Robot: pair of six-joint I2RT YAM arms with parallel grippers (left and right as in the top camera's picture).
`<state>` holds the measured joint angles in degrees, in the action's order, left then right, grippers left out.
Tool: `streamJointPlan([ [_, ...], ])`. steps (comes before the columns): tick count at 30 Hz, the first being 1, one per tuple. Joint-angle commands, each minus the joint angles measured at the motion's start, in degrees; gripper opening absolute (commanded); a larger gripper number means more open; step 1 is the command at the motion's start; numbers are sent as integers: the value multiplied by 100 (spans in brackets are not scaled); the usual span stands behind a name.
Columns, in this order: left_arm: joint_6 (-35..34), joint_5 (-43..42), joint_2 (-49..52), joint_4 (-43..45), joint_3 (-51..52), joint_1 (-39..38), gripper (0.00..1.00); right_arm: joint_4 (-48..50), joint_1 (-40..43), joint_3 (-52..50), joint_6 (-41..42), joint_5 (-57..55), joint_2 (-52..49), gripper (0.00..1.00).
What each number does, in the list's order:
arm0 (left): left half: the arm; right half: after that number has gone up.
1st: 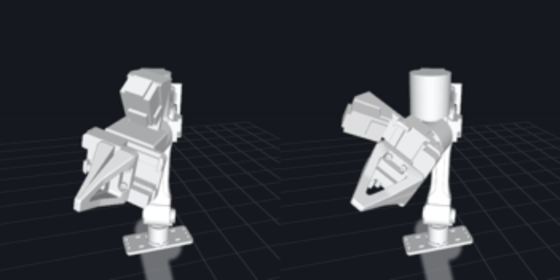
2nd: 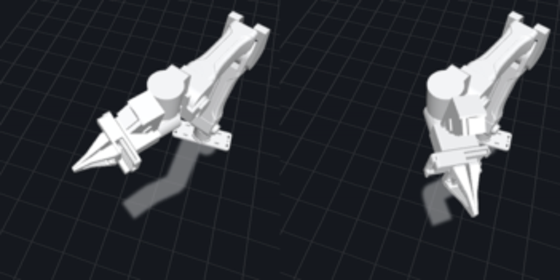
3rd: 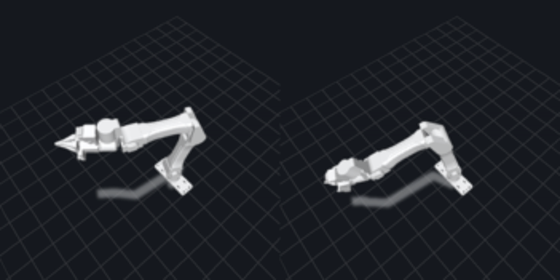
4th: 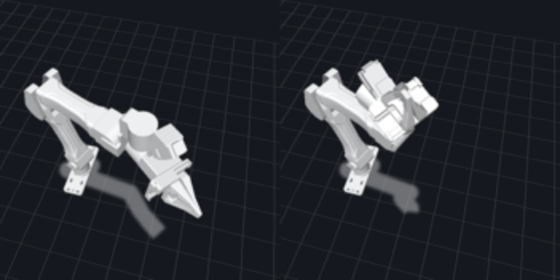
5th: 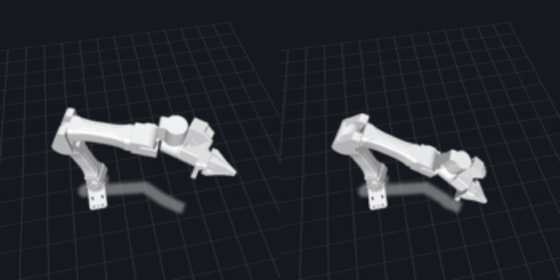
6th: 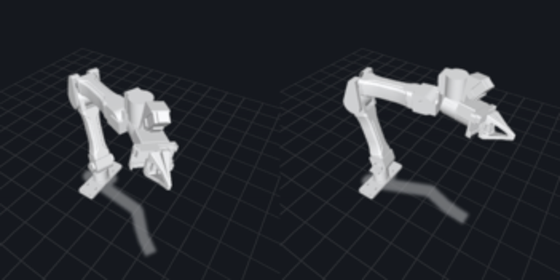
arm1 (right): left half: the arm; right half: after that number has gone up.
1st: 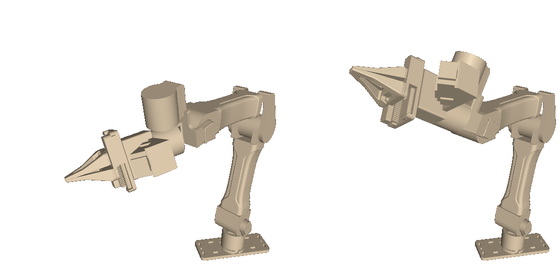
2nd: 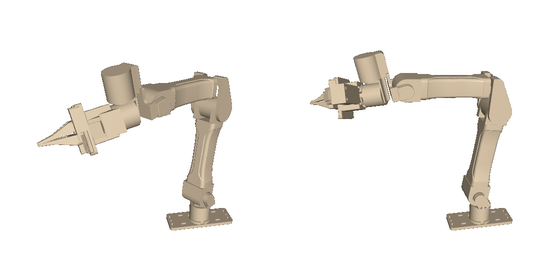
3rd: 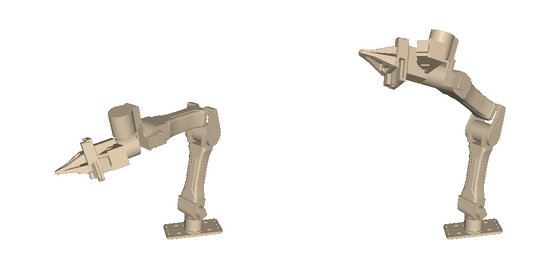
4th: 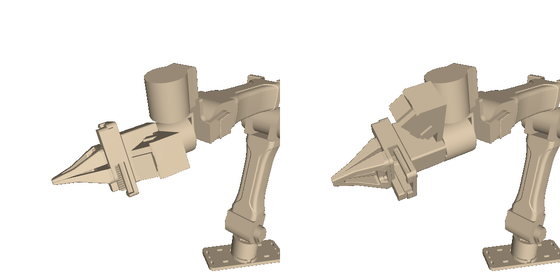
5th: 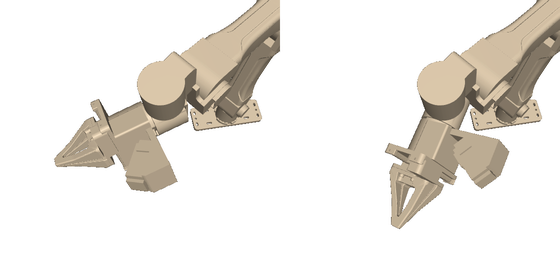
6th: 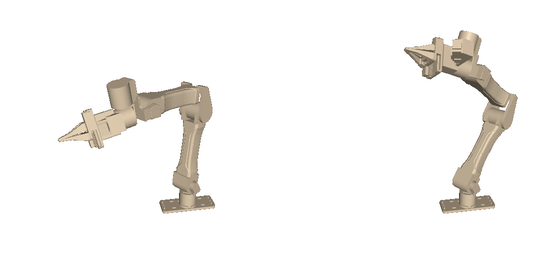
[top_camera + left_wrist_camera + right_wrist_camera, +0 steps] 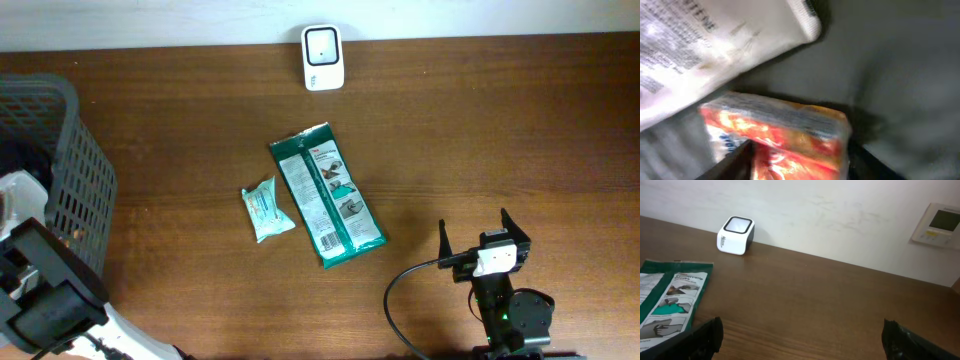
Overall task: Scan the item barcode
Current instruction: 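Reach the left gripper into the basket and grasp the orange Kleenex pack, then carry the Kleenex pack out and set it right of the glove pack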
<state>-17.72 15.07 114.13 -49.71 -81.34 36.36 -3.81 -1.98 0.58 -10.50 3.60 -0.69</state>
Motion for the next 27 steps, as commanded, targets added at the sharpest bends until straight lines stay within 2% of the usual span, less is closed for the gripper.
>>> streamJointPlan([
  [1,-63,37,74,24,146,24,8,-33,-31,-26,2,70,33,98],
  [3,-63,37,72,24,144,24,0,-33,-31,-26,2,70,33,98],
  [8,-66,-57,50,-299,-293,20,0,-33,-31,-26,2,70,33,98],
  [13,-63,-549,-291,-1368,-2111,7,0,-33,-31,-26,2,70,33,98],
  [17,-63,-688,-892,-1941,-3650,-365,0,-31,-31,-26,2,70,33,98],
  [19,-63,-824,-1408,-1932,-4142,-905,0,-31,-31,-26,2,70,33,98],
  [22,-15,-824,-1945,-1858,-4188,-2205,0,-31,-31,-26,2,70,33,98],
  [23,114,-772,-1908,-1897,-4142,-3241,0,-33,-31,-26,2,70,33,98],
  [27,243,-564,-1384,-1856,-4052,-4835,0,-31,-31,-26,2,70,33,98],
])
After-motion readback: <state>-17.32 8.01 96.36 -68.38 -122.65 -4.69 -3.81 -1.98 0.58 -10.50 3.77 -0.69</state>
